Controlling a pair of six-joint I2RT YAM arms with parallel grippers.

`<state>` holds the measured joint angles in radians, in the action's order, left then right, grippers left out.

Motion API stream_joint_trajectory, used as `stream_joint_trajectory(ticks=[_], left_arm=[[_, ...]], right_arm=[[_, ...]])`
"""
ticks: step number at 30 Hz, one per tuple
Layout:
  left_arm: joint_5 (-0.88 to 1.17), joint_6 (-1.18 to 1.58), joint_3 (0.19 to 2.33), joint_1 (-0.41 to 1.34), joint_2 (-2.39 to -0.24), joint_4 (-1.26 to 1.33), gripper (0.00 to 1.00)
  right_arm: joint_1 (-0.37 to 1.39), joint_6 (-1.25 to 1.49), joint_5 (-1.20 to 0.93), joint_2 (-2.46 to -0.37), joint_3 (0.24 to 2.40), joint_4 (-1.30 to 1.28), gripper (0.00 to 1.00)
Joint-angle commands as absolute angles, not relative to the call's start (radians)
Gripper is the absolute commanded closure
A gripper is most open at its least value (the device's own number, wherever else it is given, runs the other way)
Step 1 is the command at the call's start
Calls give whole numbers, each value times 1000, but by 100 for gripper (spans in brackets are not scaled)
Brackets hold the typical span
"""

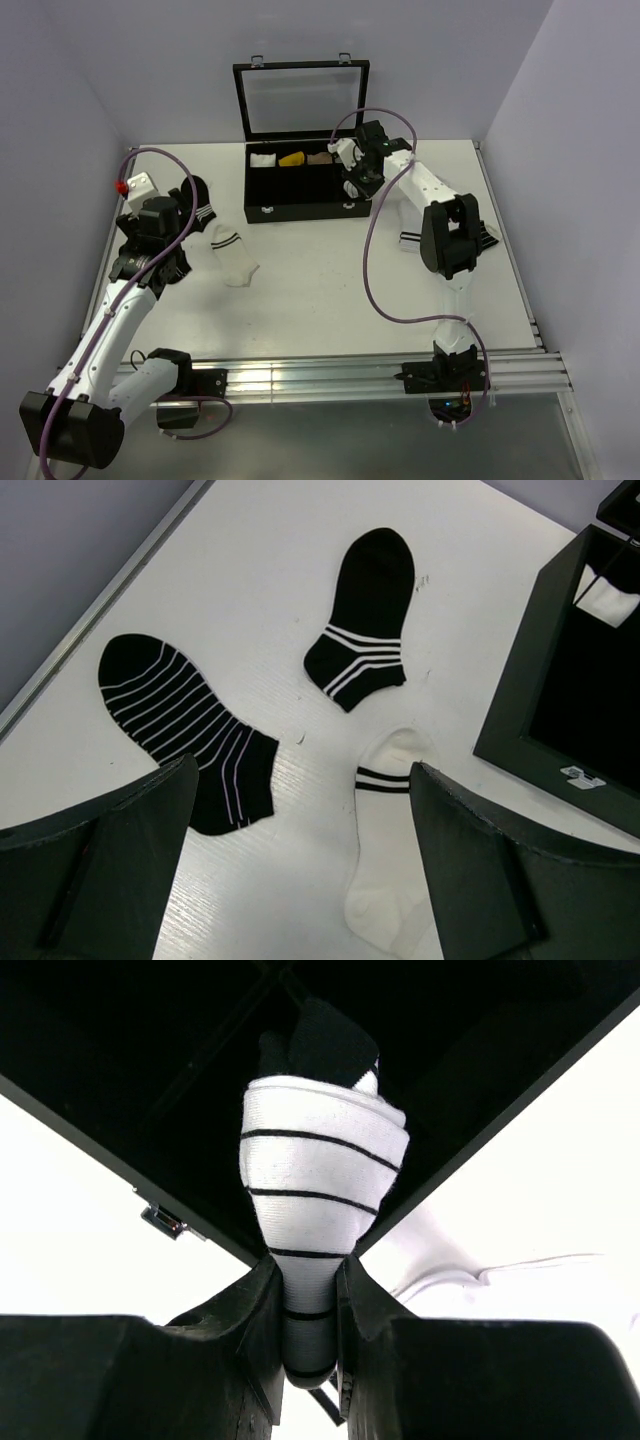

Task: Roll the socks
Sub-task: Place the sock in the storage box.

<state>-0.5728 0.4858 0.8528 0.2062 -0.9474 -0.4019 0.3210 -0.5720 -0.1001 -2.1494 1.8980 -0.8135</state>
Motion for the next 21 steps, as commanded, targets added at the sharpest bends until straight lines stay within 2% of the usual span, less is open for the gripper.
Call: stream_joint_trajectory(ticks=[1,16,21], left_arm=[[-578,465,850,199,-953,-360,8],[-558,465,847,199,-950,-362,8],[-552,463,848,199,-948,-360,9]], right_arm=[[325,-606,-63,-2174,1931,-926,100],[377,-646,-31,-2332,2066,-974,100],[379,-641,-73,-2326,2039,-896,100]])
